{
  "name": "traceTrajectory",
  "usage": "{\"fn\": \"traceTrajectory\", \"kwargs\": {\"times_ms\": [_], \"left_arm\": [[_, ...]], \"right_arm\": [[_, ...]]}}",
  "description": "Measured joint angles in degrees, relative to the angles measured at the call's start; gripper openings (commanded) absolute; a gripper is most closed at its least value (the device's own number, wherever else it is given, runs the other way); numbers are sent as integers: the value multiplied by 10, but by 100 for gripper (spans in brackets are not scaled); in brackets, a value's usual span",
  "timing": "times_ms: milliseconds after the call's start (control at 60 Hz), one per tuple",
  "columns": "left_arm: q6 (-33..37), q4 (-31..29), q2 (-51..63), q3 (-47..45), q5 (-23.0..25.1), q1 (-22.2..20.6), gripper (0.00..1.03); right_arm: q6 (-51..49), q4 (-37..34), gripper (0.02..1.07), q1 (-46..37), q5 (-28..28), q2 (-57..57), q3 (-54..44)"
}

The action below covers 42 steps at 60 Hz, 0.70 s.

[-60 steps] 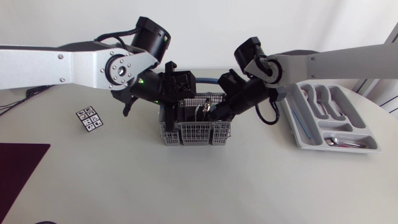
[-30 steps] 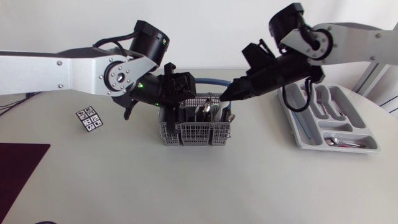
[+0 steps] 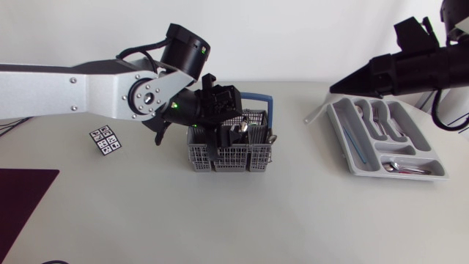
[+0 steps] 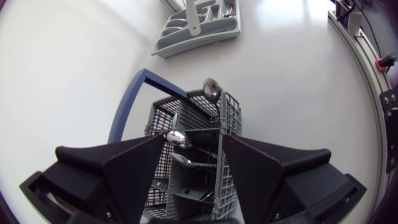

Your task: Transfer all utensils from the basket to the drawer tray.

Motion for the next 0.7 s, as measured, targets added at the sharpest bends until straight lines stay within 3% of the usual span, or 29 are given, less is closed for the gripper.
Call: {"fn": "traceTrajectory", "kwargs": {"times_ms": [283,433,700], "left_arm": [[-13,0,0,0,-13,-16,72],[-15,1,0,1,-25,-22,72],[-24,0,0,1,-30,-31,72]], "right_arm": [[-75,-1,8,-68,192,-14,-71],[-103,67,8,-129,293,-13,-120],[-143,177,8,-226,365,66,-140]]}}
